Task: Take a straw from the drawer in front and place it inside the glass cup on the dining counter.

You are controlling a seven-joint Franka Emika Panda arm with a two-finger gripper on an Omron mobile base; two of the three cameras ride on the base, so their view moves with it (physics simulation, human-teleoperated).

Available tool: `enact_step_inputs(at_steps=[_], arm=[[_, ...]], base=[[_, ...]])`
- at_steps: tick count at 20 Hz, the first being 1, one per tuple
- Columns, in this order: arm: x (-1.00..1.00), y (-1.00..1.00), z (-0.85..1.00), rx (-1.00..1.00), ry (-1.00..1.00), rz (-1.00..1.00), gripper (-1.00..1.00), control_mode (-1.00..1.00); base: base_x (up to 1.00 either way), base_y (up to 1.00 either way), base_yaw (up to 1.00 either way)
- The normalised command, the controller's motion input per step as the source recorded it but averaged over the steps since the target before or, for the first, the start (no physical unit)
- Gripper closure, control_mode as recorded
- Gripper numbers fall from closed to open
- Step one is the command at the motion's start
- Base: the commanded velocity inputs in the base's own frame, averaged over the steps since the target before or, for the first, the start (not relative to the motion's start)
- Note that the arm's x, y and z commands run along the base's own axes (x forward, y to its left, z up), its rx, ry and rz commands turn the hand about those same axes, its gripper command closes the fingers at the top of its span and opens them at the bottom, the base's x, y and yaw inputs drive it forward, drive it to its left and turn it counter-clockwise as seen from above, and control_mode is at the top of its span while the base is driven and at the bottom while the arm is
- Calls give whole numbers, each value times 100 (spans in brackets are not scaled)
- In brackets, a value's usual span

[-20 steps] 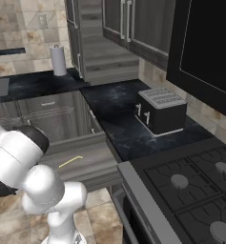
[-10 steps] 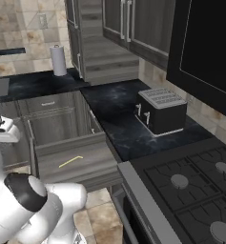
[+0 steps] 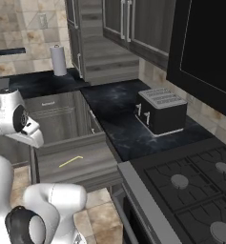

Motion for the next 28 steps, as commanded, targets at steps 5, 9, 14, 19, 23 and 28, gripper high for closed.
enact_step_inputs(at_steps=[5, 9, 14, 19, 23, 28], arm=[[51, -95, -1, 0, 12, -23, -100, -100], [94, -52, -18, 0, 15, -17, -100, -100], [100, -5, -65, 0, 23, -10, -100, -100], [100, 0, -75, 0, 23, -6, -100, -100], [100, 0, -68, 0, 20, -7, -100, -100], [98, 13, -65, -6, 16, -6, -100, -100]], base=[[0, 0, 0], [0, 0, 0], [0, 0, 0], [0, 0, 0], [0, 0, 0], [0, 0, 0]])
